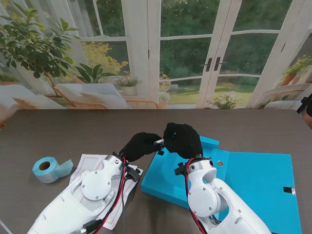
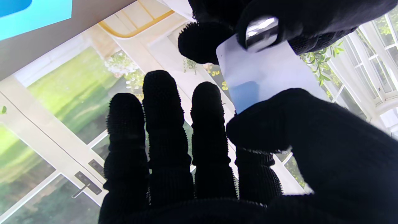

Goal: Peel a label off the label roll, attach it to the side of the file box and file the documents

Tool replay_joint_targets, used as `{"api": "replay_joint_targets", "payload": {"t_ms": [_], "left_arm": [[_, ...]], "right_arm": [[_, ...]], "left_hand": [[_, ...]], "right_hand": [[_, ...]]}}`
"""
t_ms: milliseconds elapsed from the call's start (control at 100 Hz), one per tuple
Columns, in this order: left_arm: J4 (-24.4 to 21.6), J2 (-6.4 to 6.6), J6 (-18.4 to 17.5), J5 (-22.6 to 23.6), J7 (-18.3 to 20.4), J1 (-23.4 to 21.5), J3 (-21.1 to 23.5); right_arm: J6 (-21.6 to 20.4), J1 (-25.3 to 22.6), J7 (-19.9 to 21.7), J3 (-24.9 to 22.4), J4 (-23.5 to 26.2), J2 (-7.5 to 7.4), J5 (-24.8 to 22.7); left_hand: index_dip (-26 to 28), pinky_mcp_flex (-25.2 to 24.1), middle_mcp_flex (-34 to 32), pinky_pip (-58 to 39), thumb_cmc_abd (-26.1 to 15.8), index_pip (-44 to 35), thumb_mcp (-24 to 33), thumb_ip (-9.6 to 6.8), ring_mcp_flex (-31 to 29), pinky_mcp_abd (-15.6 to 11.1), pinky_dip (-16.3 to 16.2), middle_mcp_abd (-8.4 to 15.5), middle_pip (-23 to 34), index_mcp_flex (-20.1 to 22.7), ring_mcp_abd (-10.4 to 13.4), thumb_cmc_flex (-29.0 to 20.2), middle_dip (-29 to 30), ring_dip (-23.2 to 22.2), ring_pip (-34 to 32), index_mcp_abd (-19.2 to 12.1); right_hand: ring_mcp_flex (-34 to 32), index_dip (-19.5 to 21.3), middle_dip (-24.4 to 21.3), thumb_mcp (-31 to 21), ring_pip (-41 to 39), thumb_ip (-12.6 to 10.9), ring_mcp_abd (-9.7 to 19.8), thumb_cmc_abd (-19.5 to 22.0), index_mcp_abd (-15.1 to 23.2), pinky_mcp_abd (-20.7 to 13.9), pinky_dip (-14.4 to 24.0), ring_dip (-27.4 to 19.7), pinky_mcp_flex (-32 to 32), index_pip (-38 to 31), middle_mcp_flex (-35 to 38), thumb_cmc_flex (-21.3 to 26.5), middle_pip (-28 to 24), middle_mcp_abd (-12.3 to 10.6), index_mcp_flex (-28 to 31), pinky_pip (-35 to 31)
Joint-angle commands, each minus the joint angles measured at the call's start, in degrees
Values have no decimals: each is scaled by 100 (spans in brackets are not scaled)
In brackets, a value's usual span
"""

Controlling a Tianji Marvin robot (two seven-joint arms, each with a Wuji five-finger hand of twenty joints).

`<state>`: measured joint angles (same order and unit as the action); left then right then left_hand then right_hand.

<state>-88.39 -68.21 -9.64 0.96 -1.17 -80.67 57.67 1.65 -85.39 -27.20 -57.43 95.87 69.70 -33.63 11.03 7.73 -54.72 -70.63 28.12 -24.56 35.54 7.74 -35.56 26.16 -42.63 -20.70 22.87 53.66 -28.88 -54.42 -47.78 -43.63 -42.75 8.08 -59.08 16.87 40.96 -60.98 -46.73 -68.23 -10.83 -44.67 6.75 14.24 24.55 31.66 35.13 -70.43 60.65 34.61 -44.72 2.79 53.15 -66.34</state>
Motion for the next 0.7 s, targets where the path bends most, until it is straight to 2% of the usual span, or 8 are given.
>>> {"api": "replay_joint_targets", "payload": {"t_ms": [0,40,150,240,310,360,550,690], "left_arm": [[0,51,-80,26,171,-11,26],[10,59,-116,78,170,-9,29],[42,42,-191,119,90,-6,23],[35,27,-186,108,37,-14,21],[40,12,-191,102,-13,-17,12],[35,-1,-181,55,-37,-22,6],[-14,-41,-57,-169,-73,-50,-2],[-83,-47,49,-236,-64,-76,4]], "right_arm": [[40,-38,100,4,54,12,9],[58,-42,107,2,63,12,12],[102,-49,128,-2,84,10,18],[134,-58,149,-6,102,9,32],[154,-66,162,-8,115,9,44],[164,-69,170,-8,121,9,50],[162,-62,205,-6,120,-2,37],[137,-63,325,-32,143,-32,38]], "left_hand": [[119,-145,253,-35,196,295,204,17,61,-344,-136,65,53,-134,-101,106,-56,-99,-155,-358],[223,-127,386,-44,230,380,312,37,47,-355,-144,72,167,-163,-63,149,-217,-119,-195,-415],[376,-19,464,-80,281,330,375,62,-61,-296,-171,70,267,-144,-60,154,-477,-143,-273,-425],[379,43,447,-102,228,97,211,39,-131,-242,-192,43,360,-169,-85,126,-103,-140,-314,-411],[396,136,275,-146,186,-66,126,55,-259,-164,-206,37,440,-52,-137,118,-68,-139,-351,-385],[191,203,109,-165,69,-383,-91,-13,-358,-81,-186,21,450,-11,-206,44,-32,-106,-350,-309],[-108,333,-470,-189,-364,-1037,-360,9,-622,162,-154,-48,371,539,-486,-48,-1,-67,-312,355],[147,493,-894,-216,-454,-1077,-51,43,-872,345,-145,-111,185,803,-615,38,-23,-46,-292,944]], "right_hand": [[-65,107,-68,-170,14,-483,83,151,-12,72,27,32,-990,62,-80,-194,-88,58,35,-145],[-82,122,-73,-209,11,-636,71,197,-28,78,26,34,-989,75,-78,-238,-94,64,57,-145],[-93,133,-76,-195,9,-687,68,210,-35,83,26,35,-987,85,-69,-235,-99,61,67,-146],[-101,148,-76,-182,12,-708,49,214,-44,88,25,35,-987,83,-56,-227,-102,69,73,-147],[-102,155,-77,-177,13,-716,53,216,-48,87,25,35,-987,83,-56,-222,-101,69,74,-149],[-102,158,-76,-170,13,-718,54,216,-40,86,25,36,-988,85,-61,-224,-99,74,73,-150],[-64,149,-78,-70,29,-664,56,203,-40,87,21,35,-1034,144,-139,-275,-70,94,-66,-135],[124,12,-151,288,30,-329,48,180,-262,151,46,54,-1211,654,-467,-530,36,203,-614,-81]]}}
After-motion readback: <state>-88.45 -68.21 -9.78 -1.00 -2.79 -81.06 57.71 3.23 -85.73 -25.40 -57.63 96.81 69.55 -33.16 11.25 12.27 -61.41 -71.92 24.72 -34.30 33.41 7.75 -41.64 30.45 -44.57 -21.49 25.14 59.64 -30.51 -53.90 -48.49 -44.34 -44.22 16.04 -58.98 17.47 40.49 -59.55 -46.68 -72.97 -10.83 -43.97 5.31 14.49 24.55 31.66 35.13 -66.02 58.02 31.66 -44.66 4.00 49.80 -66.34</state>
